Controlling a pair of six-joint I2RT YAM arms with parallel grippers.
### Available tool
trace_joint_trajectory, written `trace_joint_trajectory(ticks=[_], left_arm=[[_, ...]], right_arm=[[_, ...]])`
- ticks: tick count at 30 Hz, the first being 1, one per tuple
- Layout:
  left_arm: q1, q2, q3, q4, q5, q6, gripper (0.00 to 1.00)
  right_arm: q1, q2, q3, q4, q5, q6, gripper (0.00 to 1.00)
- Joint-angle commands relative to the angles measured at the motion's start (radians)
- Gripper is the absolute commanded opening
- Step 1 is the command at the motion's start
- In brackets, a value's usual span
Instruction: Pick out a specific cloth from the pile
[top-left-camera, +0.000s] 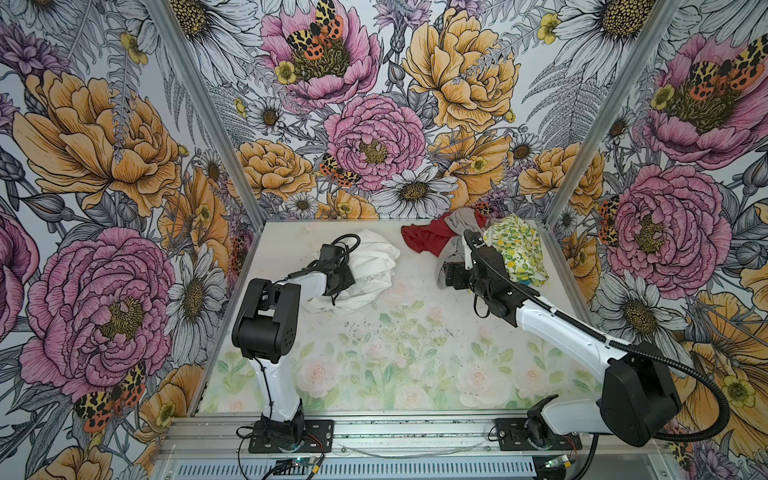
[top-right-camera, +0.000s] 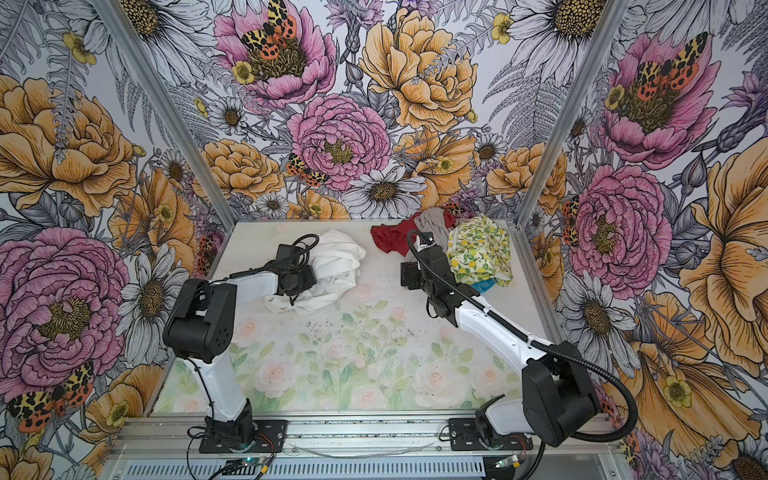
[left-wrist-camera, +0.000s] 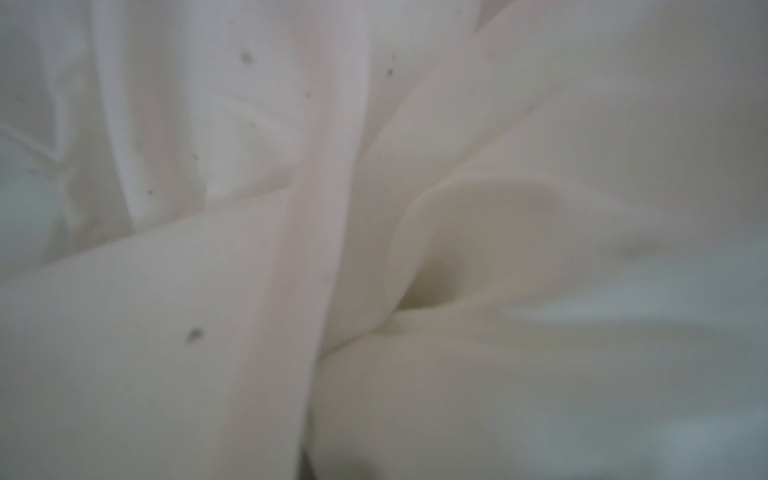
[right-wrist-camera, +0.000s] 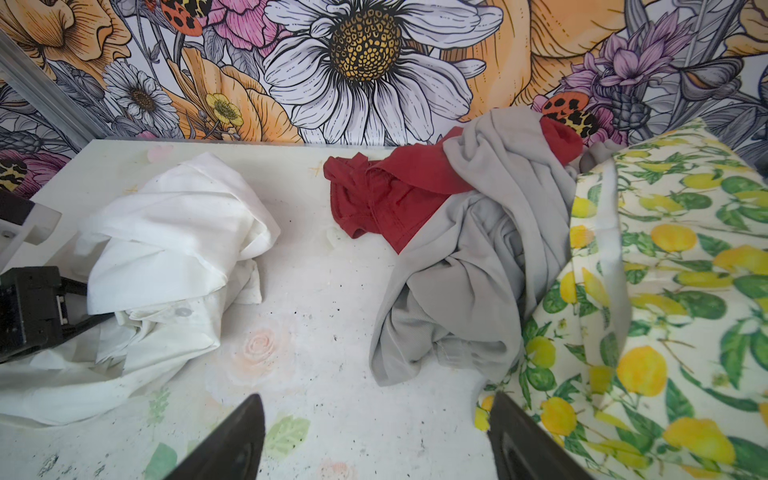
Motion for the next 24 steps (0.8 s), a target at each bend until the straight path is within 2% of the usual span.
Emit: trace_joint_trajectory(ticks=[1,11,24], left_arm=[[0.079,-0.02,0.019,-0.031,-0.027,-0.027,0.0],[0.263,0.015,0.096,-0.036,0.037,-0.064,0.0],[0.329,0.04,0.175,-0.076,0.012,-0.071,0.0]], right_arm=[[-0.006,-0.025,-0.009,0.024,0.007,0.003,0.85],[-0.011,-0.033,-0.018,0.023,0.016,-0.012,0.85],[-0.023,-0.031,-0.006,0.021,0.016,-0.011,0.86]])
